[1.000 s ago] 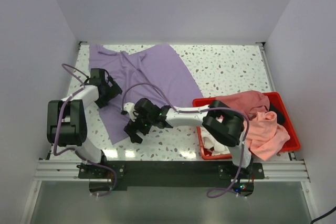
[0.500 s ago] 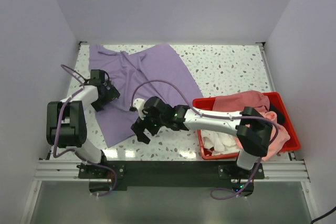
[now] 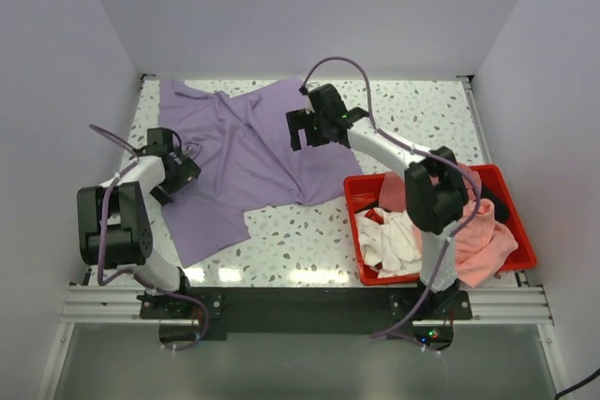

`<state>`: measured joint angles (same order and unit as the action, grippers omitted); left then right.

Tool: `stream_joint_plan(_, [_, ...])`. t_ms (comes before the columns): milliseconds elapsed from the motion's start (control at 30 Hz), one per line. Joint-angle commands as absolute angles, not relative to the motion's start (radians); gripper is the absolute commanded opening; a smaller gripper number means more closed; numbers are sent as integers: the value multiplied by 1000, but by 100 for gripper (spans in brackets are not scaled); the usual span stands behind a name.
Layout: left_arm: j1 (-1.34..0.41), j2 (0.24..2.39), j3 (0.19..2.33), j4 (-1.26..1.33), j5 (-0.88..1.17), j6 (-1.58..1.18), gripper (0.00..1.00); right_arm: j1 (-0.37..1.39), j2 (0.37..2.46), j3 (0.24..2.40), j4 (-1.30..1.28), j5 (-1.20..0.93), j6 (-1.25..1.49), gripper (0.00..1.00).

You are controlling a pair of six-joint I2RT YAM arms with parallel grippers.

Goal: Fold and stack the t-shirts
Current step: Flatten the tshirt out

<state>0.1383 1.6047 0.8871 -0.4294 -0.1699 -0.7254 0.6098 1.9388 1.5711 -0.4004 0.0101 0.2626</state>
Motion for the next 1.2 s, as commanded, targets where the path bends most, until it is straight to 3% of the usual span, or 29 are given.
stream_joint_plan(0, [179,1595,836,-460,-199,-765,100,571,2089,1756,-538,25,290,99])
stream_joint_plan(133, [215,1579,816,-479,-236,-792,100,551,2203,1865,-564,57,262,99])
stream_joint_plan(300, [264,1549,793,-482,-238,-818,100,549,2232,1838,-558,54,265,99])
stream_joint_plan(633, [376,1511,844,-488,-172,-819,100,561,2074,1441,-384,-133,341,99])
stream_joint_plan(867, [379,1442,893,-471,-120,-821,100,705,1933,1257,-383,-100,409,99])
stream_joint_plan(1033, [374,1440,953,-440,-55,-805,100,741,1881,1304,-463,21,430,99])
stream_joint_plan(1167, [321,1480,1020,-396,-35,-781,100,738,1914,1499,-581,184,387,99])
